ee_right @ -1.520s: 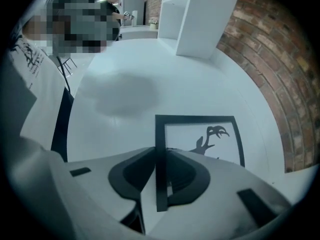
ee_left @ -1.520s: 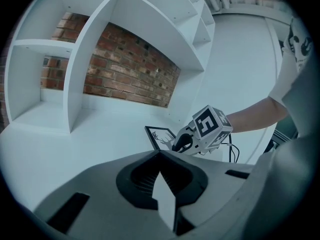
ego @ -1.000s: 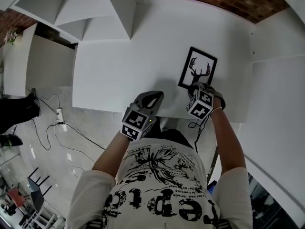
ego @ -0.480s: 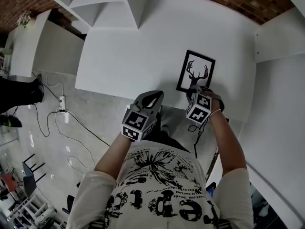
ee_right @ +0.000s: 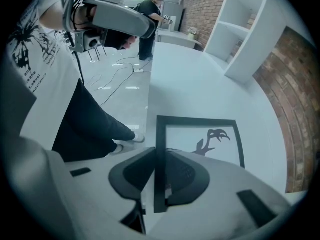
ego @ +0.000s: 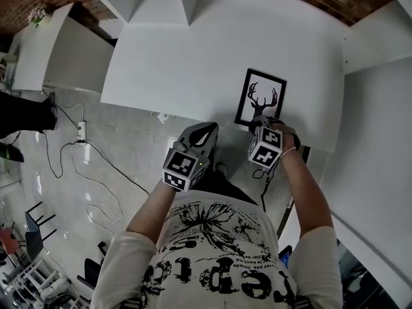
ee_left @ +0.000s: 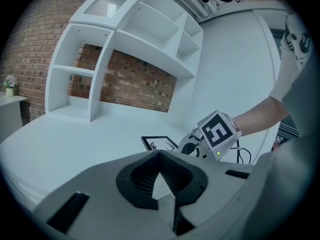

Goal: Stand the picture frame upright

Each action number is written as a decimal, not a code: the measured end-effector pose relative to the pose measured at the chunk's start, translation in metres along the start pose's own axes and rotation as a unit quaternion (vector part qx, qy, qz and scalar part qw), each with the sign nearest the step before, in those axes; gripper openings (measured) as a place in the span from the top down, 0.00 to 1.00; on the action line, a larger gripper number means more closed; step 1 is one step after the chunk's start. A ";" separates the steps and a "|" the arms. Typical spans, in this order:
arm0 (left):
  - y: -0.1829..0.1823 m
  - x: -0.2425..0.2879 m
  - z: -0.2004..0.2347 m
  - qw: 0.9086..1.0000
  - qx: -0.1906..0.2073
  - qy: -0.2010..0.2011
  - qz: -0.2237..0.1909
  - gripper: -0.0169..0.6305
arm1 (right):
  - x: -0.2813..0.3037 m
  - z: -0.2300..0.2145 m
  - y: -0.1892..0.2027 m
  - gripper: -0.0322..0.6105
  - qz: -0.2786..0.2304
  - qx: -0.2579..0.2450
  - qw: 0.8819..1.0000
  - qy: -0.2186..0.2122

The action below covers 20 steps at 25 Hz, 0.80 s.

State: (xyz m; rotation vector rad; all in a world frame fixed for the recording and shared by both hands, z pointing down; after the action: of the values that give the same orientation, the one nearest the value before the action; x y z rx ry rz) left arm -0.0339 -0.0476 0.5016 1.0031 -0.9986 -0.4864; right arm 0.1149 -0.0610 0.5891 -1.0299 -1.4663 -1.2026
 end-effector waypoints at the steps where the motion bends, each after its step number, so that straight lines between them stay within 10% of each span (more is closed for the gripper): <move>1: 0.004 -0.004 -0.002 1.000 -0.001 0.000 -0.001 0.95 | 0.000 0.005 0.000 0.84 0.001 -0.002 1.000 0.000; 20: 0.070 -0.034 -0.025 0.995 -0.080 0.024 0.045 0.95 | 0.003 0.087 -0.008 0.84 0.003 -0.013 1.000 0.007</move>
State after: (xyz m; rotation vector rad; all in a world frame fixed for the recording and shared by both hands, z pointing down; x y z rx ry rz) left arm -0.0353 0.0235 0.5422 0.8194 -0.9414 -0.4587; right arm 0.0931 0.0232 0.5841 -1.0409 -1.4380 -1.2251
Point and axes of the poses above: the fingertips, and each gripper's own axes: x forward along the fingers, z to its left, y out of its underside, the point moved 4 cm from there along -x, backward along the fingers, and after that the axes turned 13 degrees about -y, right-handed, at the moved point
